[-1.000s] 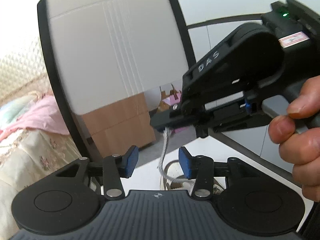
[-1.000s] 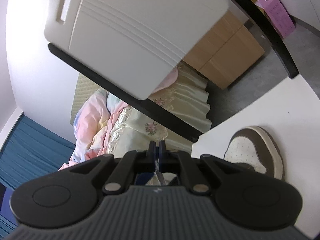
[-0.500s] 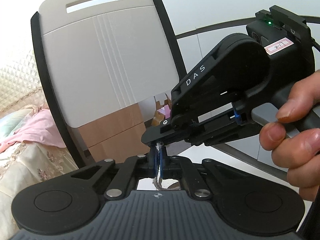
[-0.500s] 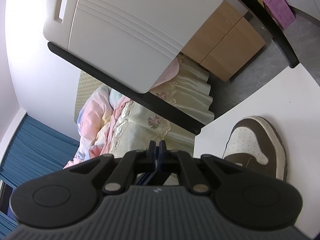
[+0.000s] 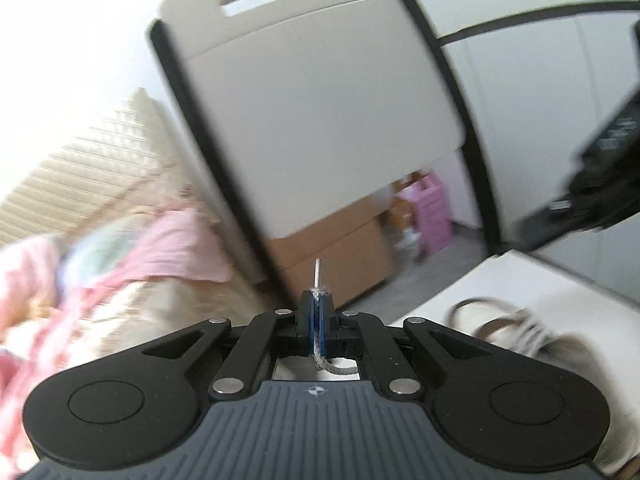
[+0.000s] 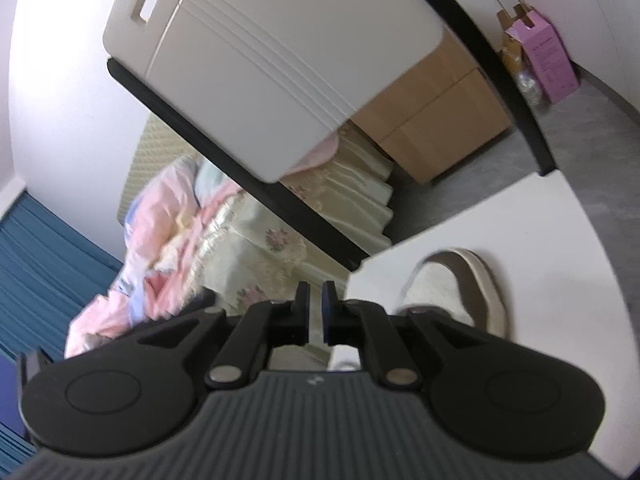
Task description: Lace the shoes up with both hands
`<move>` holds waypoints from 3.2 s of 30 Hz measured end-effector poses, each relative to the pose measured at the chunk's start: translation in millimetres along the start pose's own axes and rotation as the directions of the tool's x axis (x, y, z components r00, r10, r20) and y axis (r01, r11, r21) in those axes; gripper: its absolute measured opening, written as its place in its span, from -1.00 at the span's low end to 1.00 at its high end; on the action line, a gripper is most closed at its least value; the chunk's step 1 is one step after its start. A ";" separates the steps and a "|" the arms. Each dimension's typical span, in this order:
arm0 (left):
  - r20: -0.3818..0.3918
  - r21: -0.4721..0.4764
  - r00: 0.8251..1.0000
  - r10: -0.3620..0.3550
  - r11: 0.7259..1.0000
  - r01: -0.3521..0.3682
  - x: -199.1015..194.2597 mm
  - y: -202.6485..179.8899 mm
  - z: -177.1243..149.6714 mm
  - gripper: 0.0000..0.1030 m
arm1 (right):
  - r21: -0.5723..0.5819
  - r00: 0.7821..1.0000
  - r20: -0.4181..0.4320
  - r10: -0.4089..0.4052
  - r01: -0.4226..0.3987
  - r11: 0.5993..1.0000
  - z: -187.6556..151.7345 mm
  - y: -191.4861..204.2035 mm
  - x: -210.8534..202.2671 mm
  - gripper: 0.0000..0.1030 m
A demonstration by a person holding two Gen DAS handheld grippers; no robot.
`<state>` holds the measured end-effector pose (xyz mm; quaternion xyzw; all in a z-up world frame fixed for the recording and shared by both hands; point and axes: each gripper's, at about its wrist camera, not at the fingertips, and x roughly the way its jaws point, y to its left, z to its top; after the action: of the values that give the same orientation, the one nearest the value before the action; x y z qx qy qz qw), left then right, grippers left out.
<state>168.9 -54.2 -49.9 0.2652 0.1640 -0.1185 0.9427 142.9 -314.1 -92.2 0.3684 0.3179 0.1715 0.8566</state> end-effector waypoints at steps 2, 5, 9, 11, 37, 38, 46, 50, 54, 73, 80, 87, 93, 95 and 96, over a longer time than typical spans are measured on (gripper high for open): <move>-0.001 0.053 0.999 0.040 0.998 -0.040 -5.7 8.7 -1.1 -0.94 | -0.048 0.999 -0.006 -0.047 0.046 0.998 -6.4 2.2 -6.4 -0.40; 0.006 0.129 0.998 0.059 0.990 -0.060 -11.1 15.1 -3.4 -0.94 | -0.164 0.993 -0.023 -0.113 0.107 0.981 -21.9 9.7 -11.1 -0.27; 0.050 0.337 0.997 0.056 0.939 -0.070 -2.9 -9.2 -20.9 -0.94 | -0.307 0.977 -0.048 -0.207 0.183 0.934 -47.4 17.4 -5.7 -0.27; 0.077 0.460 0.997 0.022 0.886 -0.055 -0.9 -30.1 -34.0 -0.94 | -0.352 0.968 -0.067 -0.241 0.203 0.914 -57.4 17.1 1.2 -0.27; 0.015 0.781 0.891 -0.453 0.562 0.273 23.8 -130.6 -72.4 -0.94 | 0.259 0.994 -0.095 0.047 -0.021 0.966 -59.5 -74.2 -1.6 -0.55; 0.004 0.782 0.889 -0.459 0.556 0.283 25.1 -131.0 -72.0 -0.94 | 0.256 0.994 -0.096 0.046 -0.020 0.967 -58.9 -73.4 -1.7 -0.55; -0.074 0.833 0.871 -0.485 0.450 0.321 35.2 -136.1 -65.1 -0.94 | 0.274 0.994 -0.098 0.054 -0.025 0.961 -59.6 -77.2 1.1 -0.55; -0.072 0.847 0.870 -0.487 0.430 0.311 37.3 -137.1 -65.9 -0.95 | 0.278 0.994 -0.098 0.057 -0.027 0.960 -59.7 -78.2 1.2 -0.55; -0.069 0.870 0.872 -0.485 0.399 0.291 37.9 -136.2 -69.1 -0.95 | 0.299 0.993 -0.096 0.067 -0.035 0.954 -60.3 -81.1 1.3 -0.55; -0.034 0.887 0.876 -0.481 0.390 0.249 47.2 -144.0 -69.3 -0.95 | 0.311 0.993 -0.095 0.070 -0.038 0.950 -60.1 -83.2 0.8 -0.55; -0.029 0.854 0.879 -0.476 0.445 0.270 51.6 -140.7 -72.9 -0.95 | 0.312 0.993 -0.094 0.074 -0.041 0.949 -59.7 -84.7 0.4 -0.55; -0.008 0.846 0.884 -0.468 0.468 0.255 57.8 -144.4 -70.2 -0.95 | 0.314 0.993 -0.093 0.073 -0.041 0.949 -58.5 -82.9 0.2 -0.55; -0.013 0.867 0.888 -0.461 0.437 0.240 55.6 -149.1 -69.0 -0.95 | 0.315 0.993 -0.092 0.076 -0.043 0.948 -58.0 -84.0 0.7 -0.55; -0.017 0.868 0.888 -0.459 0.434 0.241 52.0 -149.8 -74.1 -0.95 | 0.312 0.993 -0.092 0.075 -0.043 0.949 -57.9 -84.1 0.8 -0.55; -0.018 0.868 0.889 -0.458 0.433 0.241 51.0 -150.2 -75.3 -0.95 | 0.311 0.993 -0.092 0.075 -0.043 0.950 -57.9 -84.7 0.7 -0.55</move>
<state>150.6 -145.4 -198.8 0.6370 0.0305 -0.4057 0.6548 109.6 -340.2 -185.7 0.4976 0.3731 0.1638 0.7657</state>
